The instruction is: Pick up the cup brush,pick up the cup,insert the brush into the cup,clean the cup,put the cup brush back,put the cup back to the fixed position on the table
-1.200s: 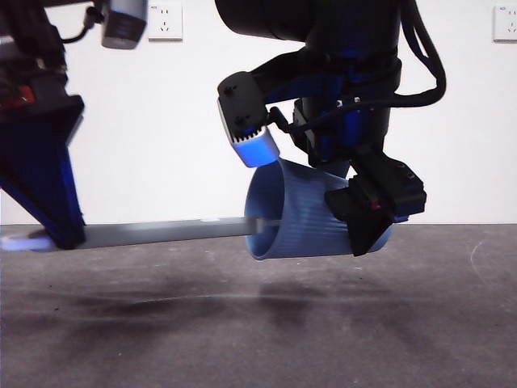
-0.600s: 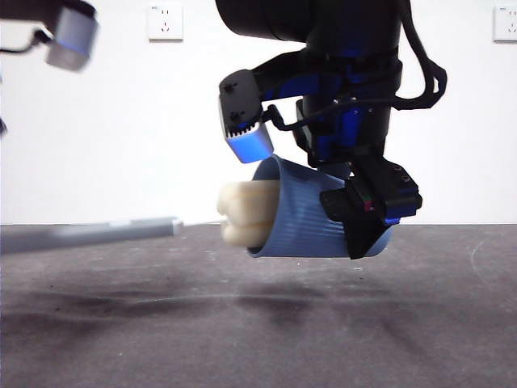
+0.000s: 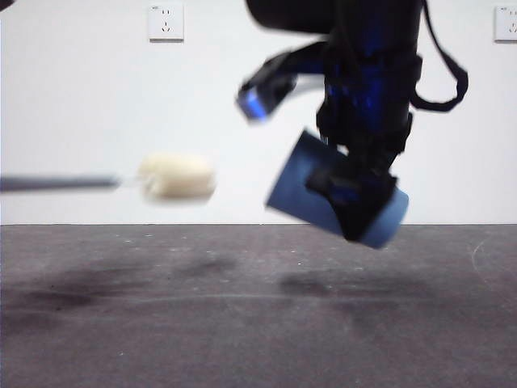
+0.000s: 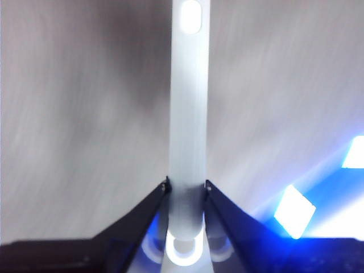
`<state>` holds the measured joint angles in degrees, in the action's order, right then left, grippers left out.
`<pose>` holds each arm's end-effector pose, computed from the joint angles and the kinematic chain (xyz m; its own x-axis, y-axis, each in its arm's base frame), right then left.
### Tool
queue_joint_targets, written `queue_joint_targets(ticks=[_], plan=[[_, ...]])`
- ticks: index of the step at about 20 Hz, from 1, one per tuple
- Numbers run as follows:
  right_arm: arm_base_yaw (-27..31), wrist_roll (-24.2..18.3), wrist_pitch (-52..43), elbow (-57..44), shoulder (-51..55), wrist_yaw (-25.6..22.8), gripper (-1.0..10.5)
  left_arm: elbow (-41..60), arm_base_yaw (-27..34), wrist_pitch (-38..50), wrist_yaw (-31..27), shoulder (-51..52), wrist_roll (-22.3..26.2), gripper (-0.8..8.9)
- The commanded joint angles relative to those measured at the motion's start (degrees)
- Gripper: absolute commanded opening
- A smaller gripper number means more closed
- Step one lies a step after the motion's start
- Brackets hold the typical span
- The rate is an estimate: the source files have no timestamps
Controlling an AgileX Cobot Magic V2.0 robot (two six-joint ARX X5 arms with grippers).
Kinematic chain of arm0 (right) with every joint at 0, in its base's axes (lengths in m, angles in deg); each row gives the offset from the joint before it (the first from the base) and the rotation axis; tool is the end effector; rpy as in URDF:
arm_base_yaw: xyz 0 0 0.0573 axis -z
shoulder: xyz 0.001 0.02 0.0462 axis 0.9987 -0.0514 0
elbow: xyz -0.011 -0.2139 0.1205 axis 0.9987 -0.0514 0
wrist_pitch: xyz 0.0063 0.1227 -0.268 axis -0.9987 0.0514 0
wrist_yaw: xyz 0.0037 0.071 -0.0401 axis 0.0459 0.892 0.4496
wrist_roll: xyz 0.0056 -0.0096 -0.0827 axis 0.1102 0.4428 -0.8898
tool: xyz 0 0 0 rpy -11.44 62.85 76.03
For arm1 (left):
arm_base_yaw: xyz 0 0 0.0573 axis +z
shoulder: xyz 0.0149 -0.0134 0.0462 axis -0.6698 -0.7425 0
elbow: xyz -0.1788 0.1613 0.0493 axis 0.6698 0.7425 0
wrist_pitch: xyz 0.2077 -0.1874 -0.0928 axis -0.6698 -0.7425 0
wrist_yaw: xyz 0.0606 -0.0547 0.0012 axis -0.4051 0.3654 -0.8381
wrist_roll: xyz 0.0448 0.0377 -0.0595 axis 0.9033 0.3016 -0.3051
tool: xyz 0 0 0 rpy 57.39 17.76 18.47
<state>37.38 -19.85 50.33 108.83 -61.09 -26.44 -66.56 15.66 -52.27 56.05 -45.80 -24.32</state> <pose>0.2576 0.2471 0.1436 0.6234 -0.0717 -0.7786 -0.6929 0.4107 -0.5926 0.2160 -0.1073 0.1985 0.3842 -0.1916 -0.9031 0.5098 0.8596 0.0345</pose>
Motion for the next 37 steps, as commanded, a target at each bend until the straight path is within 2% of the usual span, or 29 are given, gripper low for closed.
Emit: queue_joint_targets(ticks=[1, 4, 7, 10, 12, 15, 19, 22, 25, 29, 34, 35, 36, 37], plan=[[0.8, 18.2, -1.8, 0.2, 4.7, 4.5, -0.2, 0.0, 0.3, 10.1, 4.9, -0.4, -10.8, -0.09], [1.4, 26.5, -5.6, 0.2, 11.5, 9.0, -0.2, 0.0, 0.3, 16.3, 4.5, -3.2, -16.1, -0.09], [1.7, 30.3, -9.7, 0.2, 17.4, 10.4, -0.2, 0.0, 0.5, 21.4, 5.0, -8.6, -20.6, -0.09], [1.7, 30.5, -12.5, 0.2, 21.5, 10.5, -0.2, 0.0, 0.5, 29.0, 5.9, -14.2, -26.2, -0.09], [1.7, 30.4, -12.4, 0.2, 24.0, 10.5, -0.2, 0.0, 0.5, 31.4, 4.2, -16.0, -28.8, -0.09], [1.9, 29.5, -12.4, 0.2, 26.9, 10.5, -0.2, 1.5, 0.5, 31.8, 0.9, -16.6, -29.5, -0.09], [2.4, 28.9, -12.4, 0.2, 28.8, 10.6, -0.2, 9.5, 0.4, 38.5, 0.3, -16.7, -33.1, -0.09], [2.4, 28.9, -12.4, 0.2, 28.9, 11.1, -0.2, 12.0, 0.1, 41.3, -0.5, -17.7, -33.0, -0.09], [2.4, 29.3, -12.4, 0.2, 28.9, 13.5, -0.2, 12.0, -0.2, 44.7, -1.2, -20.0, -33.0, -0.09], [2.4, 29.4, -11.5, 0.2, 28.9, 13.5, -0.2, 12.0, -1.2, 46.3, -1.0, -26.7, -33.0, -0.09], [2.4, 29.4, -8.9, 0.2, 28.9, 13.5, -0.2, 12.0, -2.1, 46.7, -1.5, -27.6, -33.0, -0.03], [2.4, 29.3, -8.8, 0.2, 28.9, 13.5, -0.2, 12.0, -2.1, 46.1, -1.4, -27.6, -33.0, 0.19], [2.4, 29.4, -8.8, 0.2, 28.9, 13.5, -0.2, 12.0, -2.1, 45.7, -1.3, -27.6, -33.0, 1.04], [2.4, 29.4, -8.8, 0.2, 28.9, 13.5, -0.2, 12.0, -2.1, 45.2, -1.1, -27.6, -33.0, 2.71]])
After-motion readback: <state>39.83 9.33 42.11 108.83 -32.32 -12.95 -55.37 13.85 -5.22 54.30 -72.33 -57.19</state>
